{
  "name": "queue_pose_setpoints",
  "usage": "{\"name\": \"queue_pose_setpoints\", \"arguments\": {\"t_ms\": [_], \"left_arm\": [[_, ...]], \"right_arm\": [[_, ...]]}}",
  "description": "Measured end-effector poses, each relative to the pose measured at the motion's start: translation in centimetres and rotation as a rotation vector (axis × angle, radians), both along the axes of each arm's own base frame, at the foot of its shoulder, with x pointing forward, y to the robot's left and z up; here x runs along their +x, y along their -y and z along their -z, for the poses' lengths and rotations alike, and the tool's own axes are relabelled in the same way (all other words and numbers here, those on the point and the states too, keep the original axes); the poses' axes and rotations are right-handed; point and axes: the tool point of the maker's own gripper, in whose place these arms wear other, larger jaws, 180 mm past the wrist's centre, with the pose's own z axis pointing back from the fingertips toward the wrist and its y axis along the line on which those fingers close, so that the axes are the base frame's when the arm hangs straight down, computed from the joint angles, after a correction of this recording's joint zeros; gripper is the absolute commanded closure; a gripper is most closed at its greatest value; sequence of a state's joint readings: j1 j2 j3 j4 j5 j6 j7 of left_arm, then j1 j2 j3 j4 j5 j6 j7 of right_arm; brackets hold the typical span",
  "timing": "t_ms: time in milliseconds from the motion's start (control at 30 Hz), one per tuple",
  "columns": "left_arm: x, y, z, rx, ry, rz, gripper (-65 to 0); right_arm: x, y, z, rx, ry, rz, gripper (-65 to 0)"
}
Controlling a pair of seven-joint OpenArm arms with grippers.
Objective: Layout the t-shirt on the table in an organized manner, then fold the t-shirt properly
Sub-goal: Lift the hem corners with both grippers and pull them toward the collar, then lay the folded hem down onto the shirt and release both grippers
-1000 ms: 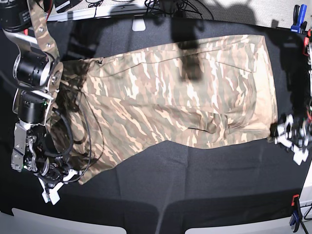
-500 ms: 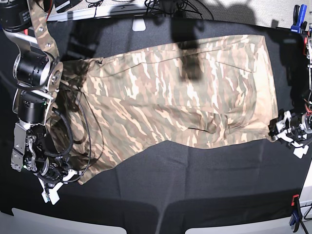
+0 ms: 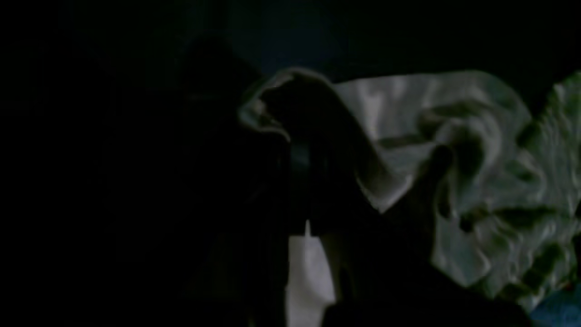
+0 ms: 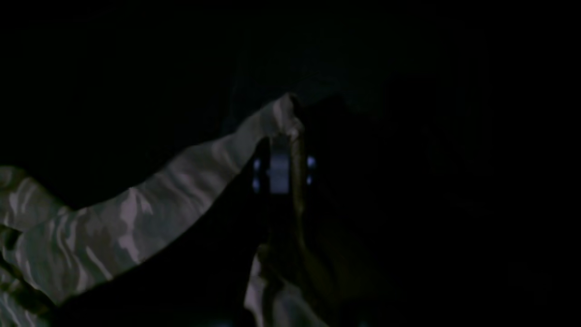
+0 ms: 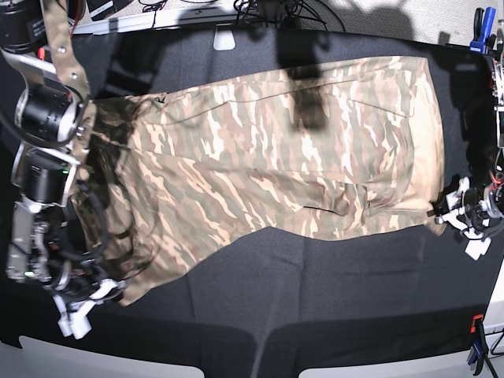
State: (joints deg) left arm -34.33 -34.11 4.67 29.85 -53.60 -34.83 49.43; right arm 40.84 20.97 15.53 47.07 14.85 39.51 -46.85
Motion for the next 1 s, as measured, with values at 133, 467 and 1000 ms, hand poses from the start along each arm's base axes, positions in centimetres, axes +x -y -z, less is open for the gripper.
{"name": "queue_pose_setpoints", "arguments": {"t_ms": [133, 467, 1000], "left_arm": [[1.0, -0.2, -1.7, -0.018, 0.061, -0.009, 0.0], [-0.7, 3.0, -3.9, -0.194, 0.114, 0.085, 0.0], [-11.9, 6.3, -5.8, -0.018, 0.246, 0.327, 0.0]], "right_arm": [[-0.4, 0.3, -1.1, -0.049, 0.031, -0.009, 0.0], [-5.8, -0.3, -1.0, -0.148, 0.1, -0.049, 0.0], [-18.3, 5.4, -0.8, -0.198, 0.101, 0.121, 0.0]]}}
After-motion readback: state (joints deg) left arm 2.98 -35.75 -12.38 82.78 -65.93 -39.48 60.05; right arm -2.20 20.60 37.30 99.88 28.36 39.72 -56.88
